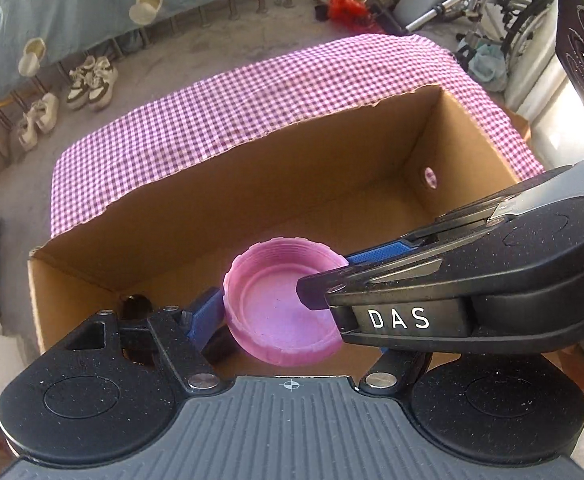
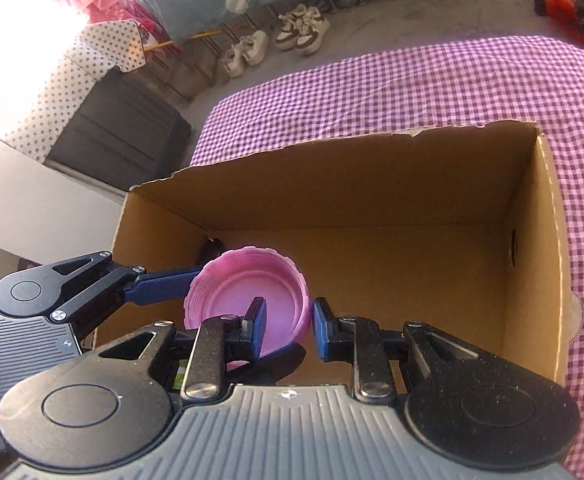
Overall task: Organize rigid objects
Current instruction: 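Lift the pink lid with the right gripper over the box, then open the right gripper to drop the pink lid into the box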
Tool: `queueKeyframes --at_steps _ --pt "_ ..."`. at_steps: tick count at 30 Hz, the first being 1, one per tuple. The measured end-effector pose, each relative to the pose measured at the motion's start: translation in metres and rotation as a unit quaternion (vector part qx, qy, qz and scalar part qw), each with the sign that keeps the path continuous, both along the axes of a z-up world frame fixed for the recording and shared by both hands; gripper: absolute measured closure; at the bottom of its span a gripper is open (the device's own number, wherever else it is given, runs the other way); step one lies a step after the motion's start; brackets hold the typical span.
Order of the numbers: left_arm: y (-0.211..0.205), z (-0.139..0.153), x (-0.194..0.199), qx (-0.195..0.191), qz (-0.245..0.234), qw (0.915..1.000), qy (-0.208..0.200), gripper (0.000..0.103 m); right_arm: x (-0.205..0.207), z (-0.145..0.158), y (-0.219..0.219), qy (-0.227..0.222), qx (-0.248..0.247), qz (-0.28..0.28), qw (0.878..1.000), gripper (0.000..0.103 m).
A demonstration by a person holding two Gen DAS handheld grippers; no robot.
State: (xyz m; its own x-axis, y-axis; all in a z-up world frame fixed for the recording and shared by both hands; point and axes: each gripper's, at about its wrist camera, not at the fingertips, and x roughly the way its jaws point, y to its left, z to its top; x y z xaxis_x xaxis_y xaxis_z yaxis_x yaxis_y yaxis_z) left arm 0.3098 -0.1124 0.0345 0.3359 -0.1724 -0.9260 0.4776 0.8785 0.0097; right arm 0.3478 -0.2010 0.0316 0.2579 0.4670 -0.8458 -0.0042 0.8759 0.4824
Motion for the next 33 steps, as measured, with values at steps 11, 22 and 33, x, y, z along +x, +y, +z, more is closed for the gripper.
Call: queueKeyframes --at_steps 11,22,33 --pt "0.005 -0.031 0.035 0.027 0.018 0.9993 0.019 0.028 0.044 -0.049 0.021 0.05 0.01 -0.005 0.999 0.076" --pt "0.019 -0.027 0.042 0.029 0.062 0.9973 0.026 0.026 0.053 -0.063 0.019 0.068 0.057 -0.05 0.995 0.073" --pt "0.033 0.013 0.02 -0.015 0.067 0.9976 0.004 0.024 0.022 -0.025 -0.02 0.048 0.127 -0.071 0.988 0.073"
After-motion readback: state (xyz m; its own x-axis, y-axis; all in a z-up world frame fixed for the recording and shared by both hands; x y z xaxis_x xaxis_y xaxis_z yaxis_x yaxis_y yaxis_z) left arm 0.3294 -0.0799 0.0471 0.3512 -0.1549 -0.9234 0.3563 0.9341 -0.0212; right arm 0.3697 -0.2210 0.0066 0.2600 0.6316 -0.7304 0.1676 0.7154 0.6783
